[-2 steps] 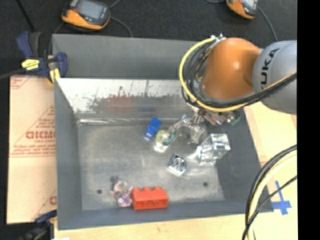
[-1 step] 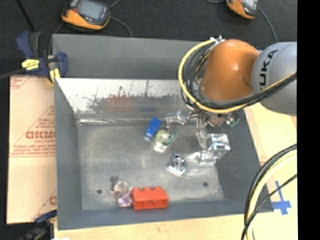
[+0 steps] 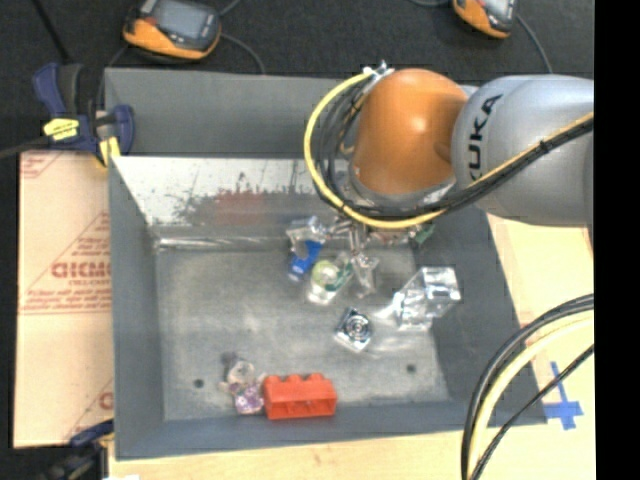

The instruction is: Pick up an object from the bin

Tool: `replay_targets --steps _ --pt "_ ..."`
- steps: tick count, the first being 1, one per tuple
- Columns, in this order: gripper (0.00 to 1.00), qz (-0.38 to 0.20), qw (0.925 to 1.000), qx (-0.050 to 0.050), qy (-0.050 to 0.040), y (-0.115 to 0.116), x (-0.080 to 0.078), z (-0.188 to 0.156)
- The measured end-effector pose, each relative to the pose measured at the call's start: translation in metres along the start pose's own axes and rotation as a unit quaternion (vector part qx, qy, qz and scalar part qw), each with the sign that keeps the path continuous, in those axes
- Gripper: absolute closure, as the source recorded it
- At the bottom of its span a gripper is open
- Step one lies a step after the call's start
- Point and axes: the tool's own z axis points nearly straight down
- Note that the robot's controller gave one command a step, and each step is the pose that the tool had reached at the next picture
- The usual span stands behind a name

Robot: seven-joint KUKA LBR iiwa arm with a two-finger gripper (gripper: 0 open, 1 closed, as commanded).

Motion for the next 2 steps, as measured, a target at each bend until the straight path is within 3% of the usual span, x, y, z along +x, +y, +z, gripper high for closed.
replay_targets --steps 1,2 --pt "0.0 0.043 0.9991 -0.001 0.0026 -0.028 0.043 0.064" --pt "0.0 -0.083 0.9966 0.0 -0.0056 -0.06 0.084 0.069"
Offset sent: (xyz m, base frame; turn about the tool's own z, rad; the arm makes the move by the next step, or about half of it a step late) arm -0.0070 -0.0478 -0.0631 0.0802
